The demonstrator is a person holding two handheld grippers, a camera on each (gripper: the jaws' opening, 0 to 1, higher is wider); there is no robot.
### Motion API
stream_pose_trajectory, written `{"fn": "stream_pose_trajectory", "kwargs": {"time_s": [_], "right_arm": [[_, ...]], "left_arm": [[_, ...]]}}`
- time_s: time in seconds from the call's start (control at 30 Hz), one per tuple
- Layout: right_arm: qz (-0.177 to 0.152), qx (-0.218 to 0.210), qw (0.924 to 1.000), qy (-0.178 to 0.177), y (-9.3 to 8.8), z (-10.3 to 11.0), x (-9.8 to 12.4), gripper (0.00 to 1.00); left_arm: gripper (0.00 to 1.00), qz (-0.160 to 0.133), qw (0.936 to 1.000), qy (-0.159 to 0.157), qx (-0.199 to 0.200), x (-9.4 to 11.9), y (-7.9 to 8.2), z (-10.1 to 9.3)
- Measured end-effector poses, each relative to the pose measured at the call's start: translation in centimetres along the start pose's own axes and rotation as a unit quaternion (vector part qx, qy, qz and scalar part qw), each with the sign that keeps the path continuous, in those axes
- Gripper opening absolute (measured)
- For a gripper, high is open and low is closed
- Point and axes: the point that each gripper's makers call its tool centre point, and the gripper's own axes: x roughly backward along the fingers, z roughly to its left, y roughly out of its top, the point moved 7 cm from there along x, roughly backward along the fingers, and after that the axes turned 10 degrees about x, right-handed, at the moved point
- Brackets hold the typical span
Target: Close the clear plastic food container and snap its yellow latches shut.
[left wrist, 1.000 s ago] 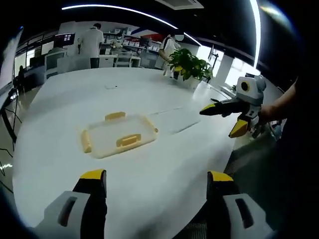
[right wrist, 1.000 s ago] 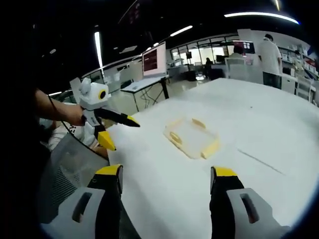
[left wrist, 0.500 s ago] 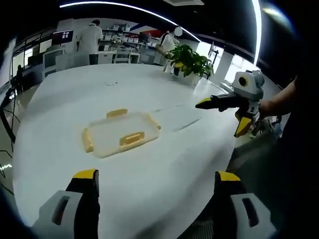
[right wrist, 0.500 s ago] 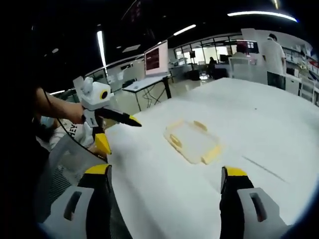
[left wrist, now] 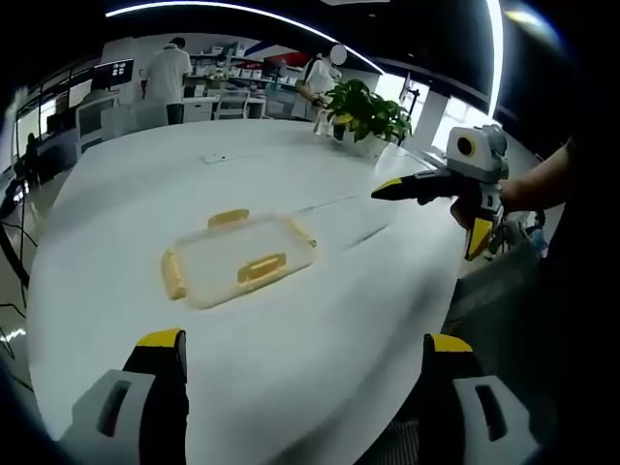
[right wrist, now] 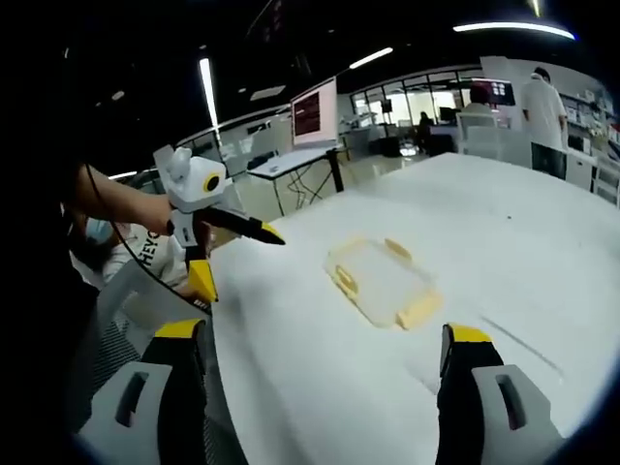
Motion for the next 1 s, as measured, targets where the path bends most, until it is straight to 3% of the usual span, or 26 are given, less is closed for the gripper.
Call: {"fn": "stream_pose_trajectory", "kwargs": {"time_s": [0.1,0.7,1.0], "right_arm": [[0.001,0.000,1.0000,0.001,0.1,-0.3,-0.1,1.00],[0.031,0.036,0.9988,0.014,-0.1,-1.1,-1.6,0.91],[0.047,0.064,0.9968,0.013,0.1,-2.2,-2.9,0.85]], "left_arm": [[0.99,0.001,1.0000,-0.004,0.004,-0.1,0.1,0.1],[0.98,0.049,0.9970,-0.011,-0.058,-1.1,0.4,1.6],[0.97,0.063,0.9945,-0.011,-0.083,-1.7,1.4,2.9]]}}
